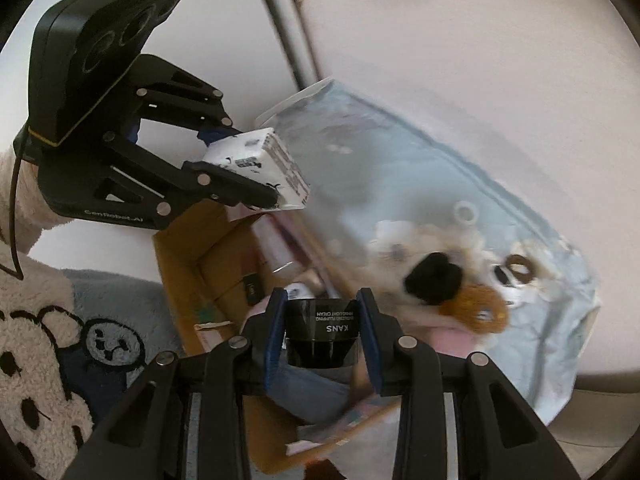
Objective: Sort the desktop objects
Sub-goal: 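Carry the white box and lens cap into the cardboard box and release both, then move both open grippers back over the items on the cloth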
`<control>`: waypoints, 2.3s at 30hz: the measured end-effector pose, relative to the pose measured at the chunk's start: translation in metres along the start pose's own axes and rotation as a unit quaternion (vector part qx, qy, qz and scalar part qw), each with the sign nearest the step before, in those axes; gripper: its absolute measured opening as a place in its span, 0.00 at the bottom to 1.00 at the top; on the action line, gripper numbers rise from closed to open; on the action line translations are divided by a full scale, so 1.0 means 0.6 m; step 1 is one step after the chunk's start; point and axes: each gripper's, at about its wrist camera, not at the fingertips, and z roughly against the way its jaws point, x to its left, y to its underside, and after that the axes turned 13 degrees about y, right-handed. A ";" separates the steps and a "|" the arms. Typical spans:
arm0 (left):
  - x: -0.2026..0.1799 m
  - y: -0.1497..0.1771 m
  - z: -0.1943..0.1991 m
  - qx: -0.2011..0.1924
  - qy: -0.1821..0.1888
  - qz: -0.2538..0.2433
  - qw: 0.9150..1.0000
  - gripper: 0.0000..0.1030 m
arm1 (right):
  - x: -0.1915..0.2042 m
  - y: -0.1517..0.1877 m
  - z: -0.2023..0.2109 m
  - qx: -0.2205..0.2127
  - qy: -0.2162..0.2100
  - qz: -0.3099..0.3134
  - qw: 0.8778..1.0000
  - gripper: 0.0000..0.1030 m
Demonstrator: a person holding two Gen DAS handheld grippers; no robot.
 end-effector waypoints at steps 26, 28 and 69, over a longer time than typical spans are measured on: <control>0.040 0.139 -0.100 0.088 -0.023 0.088 0.992 0.19 | 0.111 0.009 -0.110 0.063 0.003 0.024 0.998 0.31; 0.042 0.142 -0.100 0.089 -0.022 0.096 0.991 0.19 | 0.110 0.010 -0.113 0.066 0.003 0.017 0.998 0.31; 0.063 0.087 -0.016 0.021 -0.067 0.177 0.982 1.00 | 0.040 0.019 0.039 0.034 0.119 -0.115 0.986 0.99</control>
